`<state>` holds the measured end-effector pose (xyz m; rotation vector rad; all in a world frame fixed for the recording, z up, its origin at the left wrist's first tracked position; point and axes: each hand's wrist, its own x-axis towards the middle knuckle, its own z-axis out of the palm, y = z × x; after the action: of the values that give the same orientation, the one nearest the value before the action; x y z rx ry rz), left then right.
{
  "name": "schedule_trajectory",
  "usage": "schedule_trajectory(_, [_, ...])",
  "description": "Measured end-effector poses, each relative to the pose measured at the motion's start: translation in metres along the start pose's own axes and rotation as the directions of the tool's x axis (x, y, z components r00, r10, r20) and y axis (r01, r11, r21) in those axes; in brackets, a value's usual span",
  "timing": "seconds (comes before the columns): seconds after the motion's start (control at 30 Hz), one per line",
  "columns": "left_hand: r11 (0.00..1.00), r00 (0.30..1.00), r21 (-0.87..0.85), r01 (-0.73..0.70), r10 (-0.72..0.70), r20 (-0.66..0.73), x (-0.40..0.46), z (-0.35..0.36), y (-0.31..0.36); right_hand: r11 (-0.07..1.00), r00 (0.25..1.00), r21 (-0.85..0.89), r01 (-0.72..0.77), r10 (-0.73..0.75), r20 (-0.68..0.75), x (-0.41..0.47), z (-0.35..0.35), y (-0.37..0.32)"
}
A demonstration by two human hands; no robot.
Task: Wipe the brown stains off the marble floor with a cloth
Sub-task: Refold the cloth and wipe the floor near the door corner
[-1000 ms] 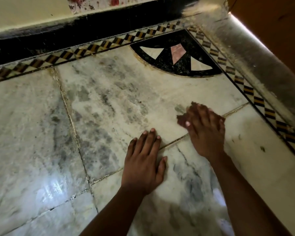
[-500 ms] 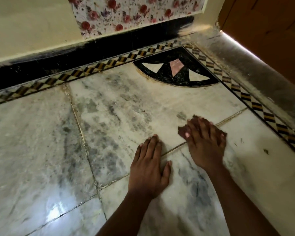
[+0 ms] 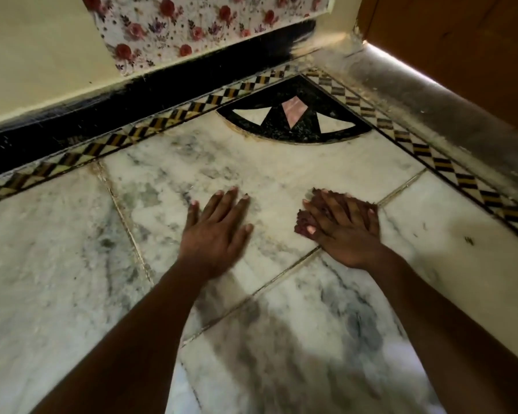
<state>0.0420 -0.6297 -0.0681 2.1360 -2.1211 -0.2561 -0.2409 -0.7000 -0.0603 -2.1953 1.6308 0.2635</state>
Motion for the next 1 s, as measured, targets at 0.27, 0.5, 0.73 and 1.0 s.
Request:
schedule_trajectory(0.27, [0.999,0.999,-0.05,0.007,-0.01,-0.051,0.002,-0.001,-0.004,0.994,0.987,0.043,-0.102,0.096,0.126,0.001,-0.016,-0.015])
schedule_trajectory(0.5, [0.999,0.998,-0.031,0.023,-0.024,-0.052,0.004,0.005,-0.005,0.968,0.968,0.13,-0.214,0.192,0.162,0.053,-0.035,-0.028])
schedule_trajectory(0.73, [1.0,0.999,-0.02,0.018,-0.019,-0.038,0.006,0.003,-0.005,0.965,0.964,-0.119,0.233,-0.246,-0.102,0.047,-0.01,-0.038])
schedule_trajectory(1.0, [1.0,0.998,-0.029,0.011,-0.013,-0.057,0.007,0.005,-0.009,0.982,0.896,-0.012,-0.189,0.168,-0.41,0.106,-0.026,0.01])
